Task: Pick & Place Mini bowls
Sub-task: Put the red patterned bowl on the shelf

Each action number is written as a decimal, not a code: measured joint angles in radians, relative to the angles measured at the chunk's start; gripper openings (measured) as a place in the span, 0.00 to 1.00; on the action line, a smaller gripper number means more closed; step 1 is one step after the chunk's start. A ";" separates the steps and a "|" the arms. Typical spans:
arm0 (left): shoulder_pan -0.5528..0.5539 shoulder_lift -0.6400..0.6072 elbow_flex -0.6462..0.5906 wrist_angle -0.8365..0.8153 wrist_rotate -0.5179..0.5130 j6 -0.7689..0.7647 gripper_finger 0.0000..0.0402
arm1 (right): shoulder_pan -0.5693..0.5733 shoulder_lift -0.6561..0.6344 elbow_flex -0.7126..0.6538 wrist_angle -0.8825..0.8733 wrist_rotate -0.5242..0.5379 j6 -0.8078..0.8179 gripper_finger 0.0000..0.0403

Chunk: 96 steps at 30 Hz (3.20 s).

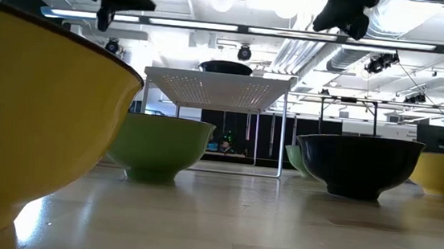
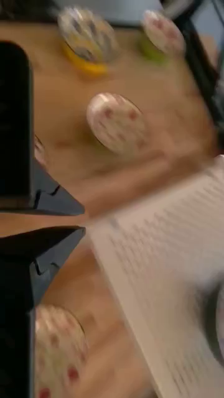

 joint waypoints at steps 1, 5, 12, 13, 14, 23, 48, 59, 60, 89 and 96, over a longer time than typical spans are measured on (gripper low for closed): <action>0.000 -0.003 -0.001 -0.011 -0.002 0.000 0.00 | 0.013 0.010 0.002 -0.009 -0.019 0.012 0.10; 0.000 -0.004 -0.002 -0.040 -0.004 0.000 0.00 | 0.061 0.042 0.002 -0.052 -0.097 0.027 0.20; 0.000 0.054 -0.002 -0.056 -0.006 -0.053 0.00 | 0.152 0.052 -0.041 -0.153 -0.185 0.034 0.37; 0.000 0.061 -0.002 -0.057 -0.006 -0.064 0.00 | 0.158 0.051 -0.057 -0.161 -0.202 0.034 0.39; 0.000 0.069 -0.002 -0.056 -0.006 -0.073 0.00 | 0.166 0.051 -0.074 -0.172 -0.218 0.034 0.40; -0.039 0.094 -0.002 -0.015 0.023 0.024 0.00 | 0.329 0.050 -0.207 -0.192 -0.171 0.362 0.45; -0.046 0.053 -0.001 -0.074 0.114 0.126 0.00 | 0.682 0.313 -0.216 -0.253 -0.175 1.634 0.51; -0.046 0.053 -0.001 -0.079 0.116 0.092 0.00 | 0.674 0.458 -0.216 -0.204 -0.155 1.607 0.37; -0.046 0.053 -0.001 -0.075 0.106 0.076 0.00 | 0.674 0.467 -0.216 -0.199 -0.151 1.601 0.33; -0.046 -0.260 0.000 -0.183 0.086 0.107 0.00 | 0.512 0.382 0.464 -0.497 0.153 0.432 0.03; -0.046 -0.260 -0.001 -0.172 0.125 0.106 0.00 | 0.291 0.565 0.734 -0.561 0.170 -0.091 0.02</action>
